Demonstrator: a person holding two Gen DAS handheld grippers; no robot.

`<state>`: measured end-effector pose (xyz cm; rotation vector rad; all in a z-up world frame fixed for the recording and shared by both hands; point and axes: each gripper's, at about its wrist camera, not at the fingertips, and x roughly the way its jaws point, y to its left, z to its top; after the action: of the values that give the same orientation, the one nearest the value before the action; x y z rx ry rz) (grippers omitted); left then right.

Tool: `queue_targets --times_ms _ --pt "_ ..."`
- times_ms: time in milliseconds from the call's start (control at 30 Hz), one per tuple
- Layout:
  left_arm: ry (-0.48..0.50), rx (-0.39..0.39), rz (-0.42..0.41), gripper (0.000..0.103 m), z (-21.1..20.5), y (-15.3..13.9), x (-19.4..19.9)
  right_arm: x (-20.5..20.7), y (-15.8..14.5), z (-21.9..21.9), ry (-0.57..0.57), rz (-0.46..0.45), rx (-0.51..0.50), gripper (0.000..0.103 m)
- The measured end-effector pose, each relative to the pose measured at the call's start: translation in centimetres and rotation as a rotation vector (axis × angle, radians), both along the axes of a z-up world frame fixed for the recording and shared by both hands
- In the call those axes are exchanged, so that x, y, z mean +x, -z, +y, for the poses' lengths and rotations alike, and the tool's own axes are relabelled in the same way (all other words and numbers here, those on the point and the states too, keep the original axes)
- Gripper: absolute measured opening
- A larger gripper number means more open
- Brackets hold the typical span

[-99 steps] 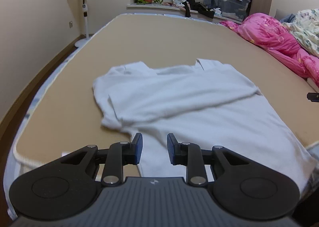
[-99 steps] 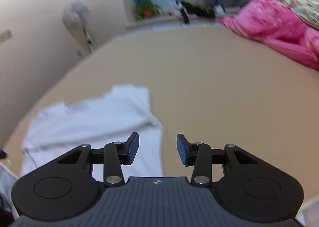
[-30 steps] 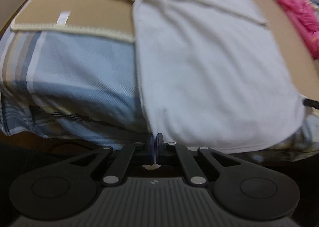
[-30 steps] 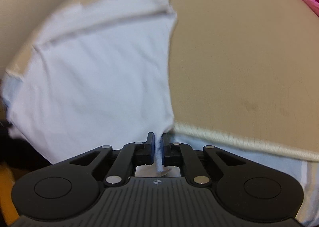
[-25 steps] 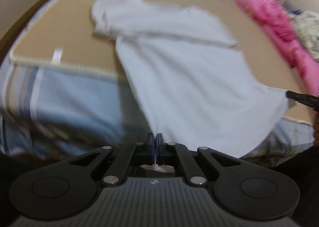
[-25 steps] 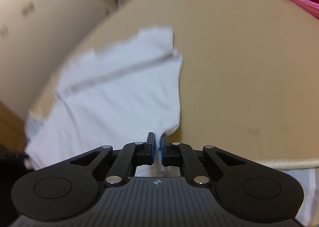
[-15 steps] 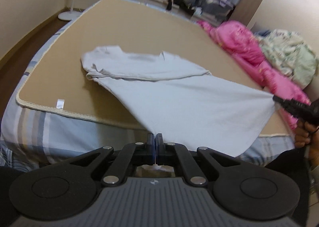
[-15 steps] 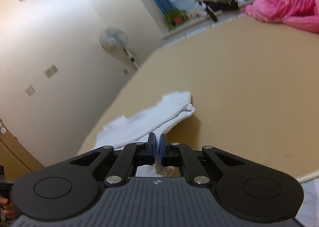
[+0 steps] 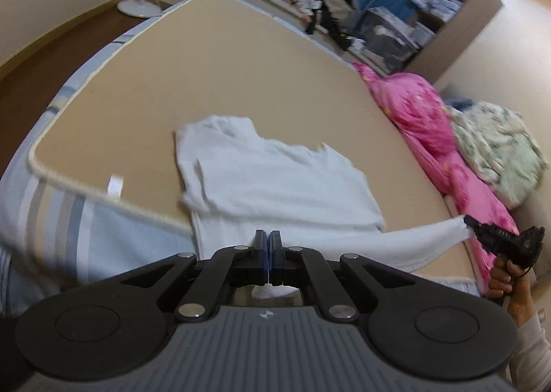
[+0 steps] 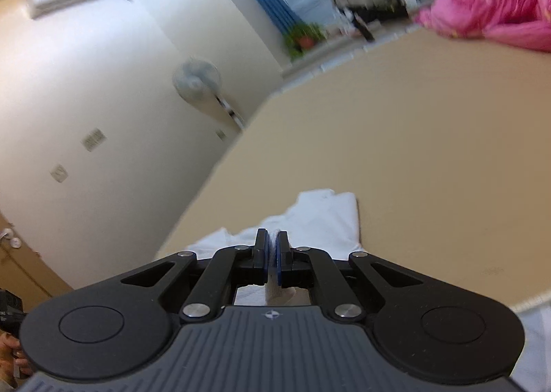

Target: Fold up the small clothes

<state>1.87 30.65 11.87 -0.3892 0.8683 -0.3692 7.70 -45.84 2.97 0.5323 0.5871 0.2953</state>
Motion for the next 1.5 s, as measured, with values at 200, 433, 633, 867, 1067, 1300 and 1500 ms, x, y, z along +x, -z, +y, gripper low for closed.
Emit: queue_targets --times_ms 200,433,633,867,1067,1300,1500 --pt "-0.115 0.043 0.047 0.001 0.8 5.1 15.5 16.6 3.7 3.0 -0.010 0.118 -0.109 0.007" --pt "-0.131 0.138 0.021 0.040 0.1 8.1 18.7 19.9 8.4 3.8 0.075 0.108 -0.181 0.027" --pt "-0.040 0.385 0.002 0.048 -4.6 8.9 19.5 20.1 11.2 5.1 -0.021 0.141 -0.327 0.035" --pt "-0.048 0.476 0.042 0.048 -4.9 10.3 19.6 21.4 11.7 7.3 -0.046 0.128 -0.377 0.042" --pt "-0.052 0.476 0.054 0.048 -5.7 10.8 20.1 22.4 12.1 9.0 -0.093 0.105 -0.452 0.045" --pt "-0.048 0.408 0.051 0.044 -6.0 11.1 21.3 23.7 12.1 9.8 -0.092 0.071 -0.441 0.047" --pt "-0.054 0.376 0.046 0.016 -5.9 11.2 21.9 24.9 12.4 10.1 -0.088 0.056 -0.419 0.047"
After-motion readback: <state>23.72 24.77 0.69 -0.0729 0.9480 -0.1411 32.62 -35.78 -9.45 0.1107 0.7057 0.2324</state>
